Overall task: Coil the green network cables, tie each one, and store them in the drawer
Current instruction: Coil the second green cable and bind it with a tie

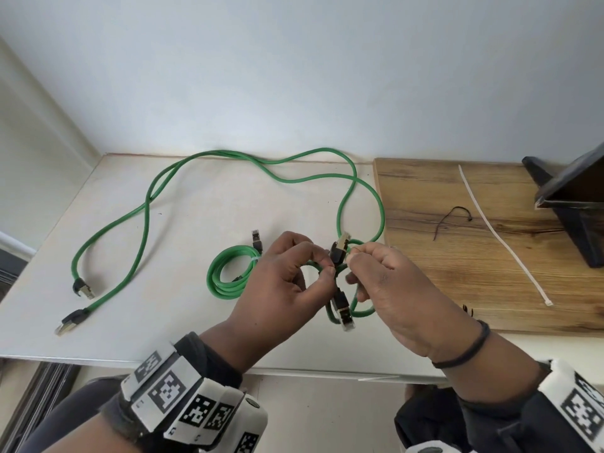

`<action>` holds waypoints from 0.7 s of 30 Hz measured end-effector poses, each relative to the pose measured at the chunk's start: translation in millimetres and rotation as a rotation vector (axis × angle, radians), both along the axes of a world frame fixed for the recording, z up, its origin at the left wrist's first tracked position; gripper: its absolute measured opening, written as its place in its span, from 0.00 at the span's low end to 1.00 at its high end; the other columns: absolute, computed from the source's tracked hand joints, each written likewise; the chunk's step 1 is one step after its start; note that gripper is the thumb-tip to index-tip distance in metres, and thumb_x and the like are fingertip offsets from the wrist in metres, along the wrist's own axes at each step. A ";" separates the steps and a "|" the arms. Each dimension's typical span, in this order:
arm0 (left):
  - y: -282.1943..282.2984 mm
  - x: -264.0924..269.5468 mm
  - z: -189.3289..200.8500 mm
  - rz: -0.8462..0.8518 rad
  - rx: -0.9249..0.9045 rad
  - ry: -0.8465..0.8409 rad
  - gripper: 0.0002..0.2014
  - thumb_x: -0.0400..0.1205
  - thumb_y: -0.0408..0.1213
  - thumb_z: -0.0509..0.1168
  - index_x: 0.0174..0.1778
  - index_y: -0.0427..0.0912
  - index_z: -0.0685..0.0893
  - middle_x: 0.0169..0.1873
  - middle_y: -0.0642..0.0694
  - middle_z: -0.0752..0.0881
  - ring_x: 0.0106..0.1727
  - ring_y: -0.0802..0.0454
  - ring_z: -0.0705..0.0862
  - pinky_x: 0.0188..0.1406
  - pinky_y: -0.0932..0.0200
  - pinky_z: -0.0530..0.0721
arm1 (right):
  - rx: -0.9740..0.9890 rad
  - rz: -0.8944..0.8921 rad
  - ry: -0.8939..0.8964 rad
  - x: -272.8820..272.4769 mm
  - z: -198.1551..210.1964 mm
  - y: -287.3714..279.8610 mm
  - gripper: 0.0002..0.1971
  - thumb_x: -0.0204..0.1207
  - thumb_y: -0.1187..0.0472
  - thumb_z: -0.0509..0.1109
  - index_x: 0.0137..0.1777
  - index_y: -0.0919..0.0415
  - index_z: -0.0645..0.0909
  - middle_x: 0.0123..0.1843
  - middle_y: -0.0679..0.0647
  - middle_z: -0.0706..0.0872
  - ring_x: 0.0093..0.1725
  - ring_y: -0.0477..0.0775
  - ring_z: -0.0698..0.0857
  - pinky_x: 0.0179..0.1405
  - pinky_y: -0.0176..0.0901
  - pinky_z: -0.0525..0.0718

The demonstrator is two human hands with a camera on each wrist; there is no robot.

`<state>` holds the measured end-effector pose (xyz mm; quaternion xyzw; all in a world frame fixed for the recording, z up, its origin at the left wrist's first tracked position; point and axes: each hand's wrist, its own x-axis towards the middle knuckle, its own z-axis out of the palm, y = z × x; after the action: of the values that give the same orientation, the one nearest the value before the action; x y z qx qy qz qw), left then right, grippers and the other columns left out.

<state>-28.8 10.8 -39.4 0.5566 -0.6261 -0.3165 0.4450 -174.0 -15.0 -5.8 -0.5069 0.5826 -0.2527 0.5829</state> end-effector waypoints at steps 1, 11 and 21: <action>0.1 0.9 -0.5 0.005 -0.046 -0.084 0.01 0.74 0.41 0.68 0.38 0.51 0.84 0.41 0.58 0.79 0.24 0.62 0.75 0.28 0.74 0.70 | 0.017 -0.017 -0.024 1.3 -1.7 -0.3 0.09 0.76 0.54 0.63 0.46 0.58 0.82 0.38 0.55 0.82 0.38 0.54 0.77 0.42 0.50 0.75; -2.9 2.3 -12.4 0.014 -0.156 -0.154 0.03 0.76 0.44 0.63 0.42 0.53 0.81 0.51 0.56 0.77 0.60 0.56 0.74 0.60 0.63 0.70 | 0.110 -0.015 -0.363 -4.1 -0.6 -4.1 0.11 0.83 0.68 0.57 0.42 0.61 0.79 0.35 0.50 0.85 0.39 0.48 0.81 0.35 0.38 0.77; -1.5 -4.3 -18.4 -0.136 -0.097 0.195 0.08 0.82 0.43 0.60 0.55 0.53 0.81 0.58 0.45 0.78 0.63 0.52 0.79 0.58 0.66 0.78 | 0.221 -0.065 -0.654 -4.2 7.3 -5.3 0.10 0.83 0.68 0.54 0.51 0.67 0.78 0.41 0.56 0.80 0.35 0.45 0.80 0.32 0.33 0.79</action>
<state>-33.0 9.3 -57.8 0.4574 -0.6306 -0.3678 0.5077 -178.2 -20.3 1.5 -0.3143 0.4047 -0.3555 0.7817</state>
